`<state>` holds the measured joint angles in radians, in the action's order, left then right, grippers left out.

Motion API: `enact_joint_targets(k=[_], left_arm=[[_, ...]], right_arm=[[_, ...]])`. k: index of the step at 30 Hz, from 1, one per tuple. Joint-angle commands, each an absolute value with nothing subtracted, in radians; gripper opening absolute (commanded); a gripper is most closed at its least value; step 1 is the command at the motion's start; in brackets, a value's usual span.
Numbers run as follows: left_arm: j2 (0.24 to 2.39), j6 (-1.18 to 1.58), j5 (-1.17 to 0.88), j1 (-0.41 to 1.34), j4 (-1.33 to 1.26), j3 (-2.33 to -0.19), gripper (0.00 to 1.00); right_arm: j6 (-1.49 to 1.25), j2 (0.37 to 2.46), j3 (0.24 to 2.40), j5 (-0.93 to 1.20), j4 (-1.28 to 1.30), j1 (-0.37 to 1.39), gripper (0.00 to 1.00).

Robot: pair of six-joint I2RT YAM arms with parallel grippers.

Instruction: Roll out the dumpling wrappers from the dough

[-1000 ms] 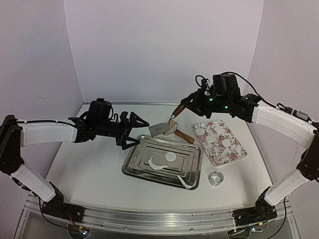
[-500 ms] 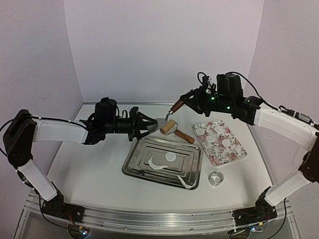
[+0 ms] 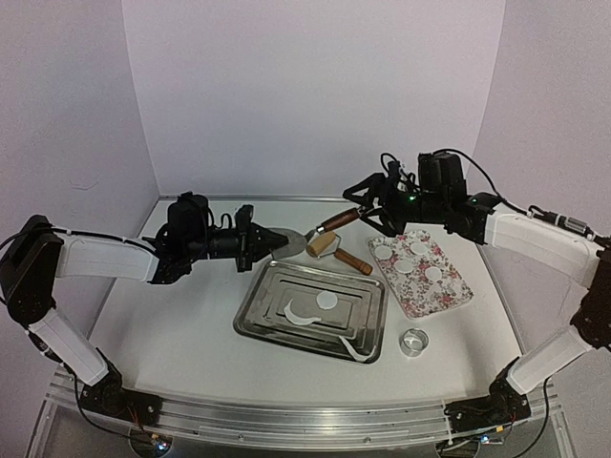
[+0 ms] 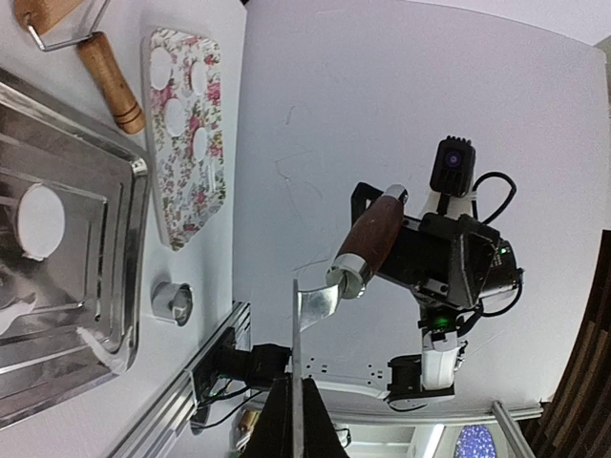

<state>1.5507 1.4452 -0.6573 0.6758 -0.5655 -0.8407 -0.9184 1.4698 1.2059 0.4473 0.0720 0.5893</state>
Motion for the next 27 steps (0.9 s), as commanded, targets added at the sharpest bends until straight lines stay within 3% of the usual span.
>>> enact_joint_targets(k=[1,7,18,27], left_arm=[[1.485,1.315,-0.776,0.637,-0.455,-0.859,0.00],[1.489,1.220,-0.908,0.612,-0.378,-0.887,0.00],[1.556,1.095,-1.009,0.611,-0.227,-0.992,0.00],[1.589,1.088,-1.002,0.611,-0.214,-1.018,0.00]], right_arm=[[-0.866,1.512,1.210,0.649,0.074,0.556,0.89],[-0.742,1.571,1.213,0.857,0.208,0.544,0.89],[-0.744,1.599,1.225,1.053,0.216,0.545,0.55],[-0.757,1.574,1.193,1.100,0.218,0.545,0.46]])
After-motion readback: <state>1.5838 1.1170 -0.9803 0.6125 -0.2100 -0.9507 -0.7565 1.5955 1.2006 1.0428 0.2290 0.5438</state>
